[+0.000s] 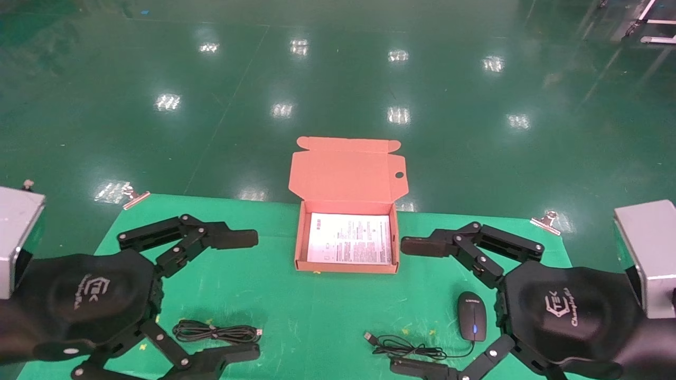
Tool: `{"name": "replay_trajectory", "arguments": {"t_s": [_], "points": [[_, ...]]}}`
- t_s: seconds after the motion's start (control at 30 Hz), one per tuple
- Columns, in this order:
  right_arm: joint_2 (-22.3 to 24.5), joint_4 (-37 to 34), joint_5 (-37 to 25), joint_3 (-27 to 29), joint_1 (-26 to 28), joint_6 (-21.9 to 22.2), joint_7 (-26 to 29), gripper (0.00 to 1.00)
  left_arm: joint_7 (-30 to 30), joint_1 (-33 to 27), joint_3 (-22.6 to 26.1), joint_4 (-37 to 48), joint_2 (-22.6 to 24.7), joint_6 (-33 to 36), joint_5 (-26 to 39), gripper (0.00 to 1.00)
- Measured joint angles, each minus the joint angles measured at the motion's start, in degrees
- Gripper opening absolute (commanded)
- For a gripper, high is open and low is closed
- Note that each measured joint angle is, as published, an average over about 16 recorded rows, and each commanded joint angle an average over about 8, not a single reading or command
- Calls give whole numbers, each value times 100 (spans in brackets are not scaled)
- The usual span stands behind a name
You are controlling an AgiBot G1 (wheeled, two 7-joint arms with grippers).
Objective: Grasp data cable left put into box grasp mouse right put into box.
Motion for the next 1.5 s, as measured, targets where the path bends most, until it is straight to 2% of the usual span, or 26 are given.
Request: {"name": "replay_trajectory", "arguments": {"t_s": [0.47, 0.77, 1.07, 1.5], "points": [[5, -3, -25, -9, 10, 7, -8, 100, 4, -7, 11, -4, 1, 11, 20, 100], [46, 110, -446, -76, 159, -13, -301, 100, -92, -177, 235, -21, -5, 86, 469, 100], [6, 309, -1442, -299, 571, -127, -1139, 100, -332, -637, 774, -74, 40, 273, 1499, 100], [-349, 412, -2907, -795, 1173, -127, -2836, 100, -606, -1646, 1920, -176, 356, 468, 3208, 100]]}}
